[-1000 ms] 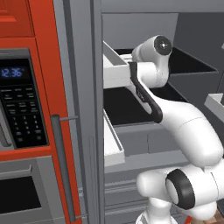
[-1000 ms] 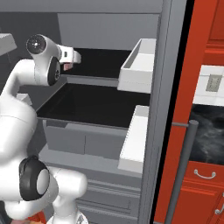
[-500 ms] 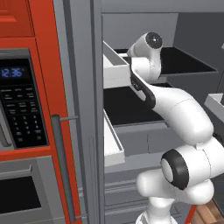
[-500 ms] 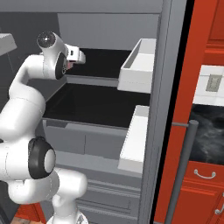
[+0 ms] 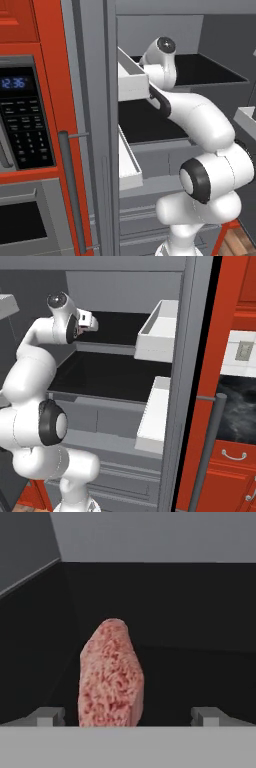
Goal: Take the cheese, steak, and avocado from the fridge and place them on the plate on the dining counter to create an appetizer plate.
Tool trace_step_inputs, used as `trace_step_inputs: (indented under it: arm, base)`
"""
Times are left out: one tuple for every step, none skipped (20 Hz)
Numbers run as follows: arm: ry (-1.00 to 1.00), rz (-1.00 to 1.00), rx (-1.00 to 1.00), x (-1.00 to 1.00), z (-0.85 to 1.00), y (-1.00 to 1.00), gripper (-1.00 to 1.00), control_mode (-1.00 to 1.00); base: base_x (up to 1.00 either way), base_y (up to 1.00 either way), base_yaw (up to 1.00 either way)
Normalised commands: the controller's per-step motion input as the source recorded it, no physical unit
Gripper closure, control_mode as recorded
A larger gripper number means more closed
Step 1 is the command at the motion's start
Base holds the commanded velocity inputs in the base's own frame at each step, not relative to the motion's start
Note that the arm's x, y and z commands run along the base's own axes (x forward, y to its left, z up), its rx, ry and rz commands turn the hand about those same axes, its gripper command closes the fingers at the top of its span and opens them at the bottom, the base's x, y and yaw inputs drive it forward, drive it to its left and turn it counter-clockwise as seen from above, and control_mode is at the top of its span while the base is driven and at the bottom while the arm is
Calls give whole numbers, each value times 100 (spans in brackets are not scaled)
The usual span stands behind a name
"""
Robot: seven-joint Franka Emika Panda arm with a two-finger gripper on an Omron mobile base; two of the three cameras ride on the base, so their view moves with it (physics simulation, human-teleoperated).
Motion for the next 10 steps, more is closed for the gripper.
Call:
trace_step_inputs:
  arm:
    - [4, 0, 0, 18, -7, 33, -100, -100]
    - [3, 0, 0, 14, -6, 36, -100, -100]
    - [3, 0, 0, 19, -5, 36, -100, -100]
    - [4, 0, 0, 26, -5, 31, -100, -100]
    - [5, 0, 0, 34, -5, 28, -100, -100]
    - [4, 0, 0, 36, -5, 21, -100, -100]
    - [5, -1, 0, 43, -6, 16, -100, -100]
    - [5, -1, 0, 44, -8, 8, -100, -100]
    - [5, -2, 0, 39, -12, 0, -100, -100]
    - [6, -2, 0, 31, -18, 0, -100, -100]
  base:
    - [0, 0, 0]
    - [0, 0, 0]
    - [0, 0, 0]
    - [0, 0, 0]
    - [0, 0, 0]
    - [0, 0, 0]
    - [0, 0, 0]
    - [0, 0, 0]
    - [0, 0, 0]
    - [0, 0, 0]
